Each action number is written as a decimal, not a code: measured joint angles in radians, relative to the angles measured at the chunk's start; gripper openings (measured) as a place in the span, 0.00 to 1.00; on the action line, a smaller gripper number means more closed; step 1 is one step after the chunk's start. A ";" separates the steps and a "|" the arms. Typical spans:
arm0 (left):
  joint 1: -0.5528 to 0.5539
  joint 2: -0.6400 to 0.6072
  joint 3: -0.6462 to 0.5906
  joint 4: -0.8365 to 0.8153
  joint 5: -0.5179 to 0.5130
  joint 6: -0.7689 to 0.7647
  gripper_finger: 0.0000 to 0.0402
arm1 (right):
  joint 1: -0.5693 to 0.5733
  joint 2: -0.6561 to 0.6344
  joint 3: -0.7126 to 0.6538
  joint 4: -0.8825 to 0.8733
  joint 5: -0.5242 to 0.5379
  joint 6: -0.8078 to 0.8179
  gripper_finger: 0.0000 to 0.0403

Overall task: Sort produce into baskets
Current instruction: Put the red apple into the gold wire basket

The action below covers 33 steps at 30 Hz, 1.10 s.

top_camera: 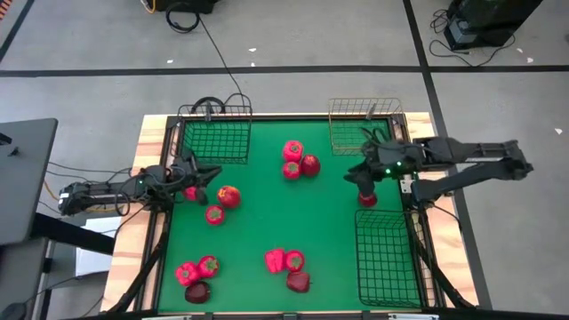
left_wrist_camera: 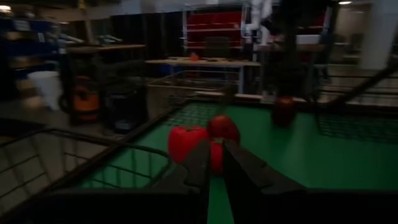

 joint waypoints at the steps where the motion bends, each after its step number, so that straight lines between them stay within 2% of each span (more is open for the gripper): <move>1: 0.000 0.001 0.000 -0.003 0.012 -0.001 0.12 | -0.007 0.017 0.022 -0.001 -0.003 -0.028 0.49; 3: 0.000 0.001 0.000 -0.008 0.022 -0.006 0.12 | -0.025 0.046 0.058 0.002 -0.029 -0.035 0.49; 6: 0.000 0.001 0.000 -0.033 0.028 -0.024 0.12 | -0.041 0.097 0.108 -0.082 -0.091 0.059 0.48; 11: 0.000 0.008 0.000 -0.075 0.046 -0.023 0.14 | -0.066 0.225 0.233 -0.502 -0.097 0.151 0.46; 14: 0.000 0.008 0.000 -0.075 0.046 -0.020 0.17 | -0.073 0.303 0.294 -0.649 -0.112 0.152 0.46; 22: 0.000 0.027 0.000 -0.084 0.076 -0.019 0.33 | -0.065 0.426 0.288 -0.638 0.024 0.027 0.51; 28: 0.000 0.075 0.000 -0.082 0.067 -0.021 0.41 | -0.085 0.497 0.288 -0.672 -0.103 0.050 0.54; 33: 0.000 0.104 0.000 -0.076 0.050 0.024 0.41 | -0.085 0.574 0.287 -0.745 -0.121 0.030 0.65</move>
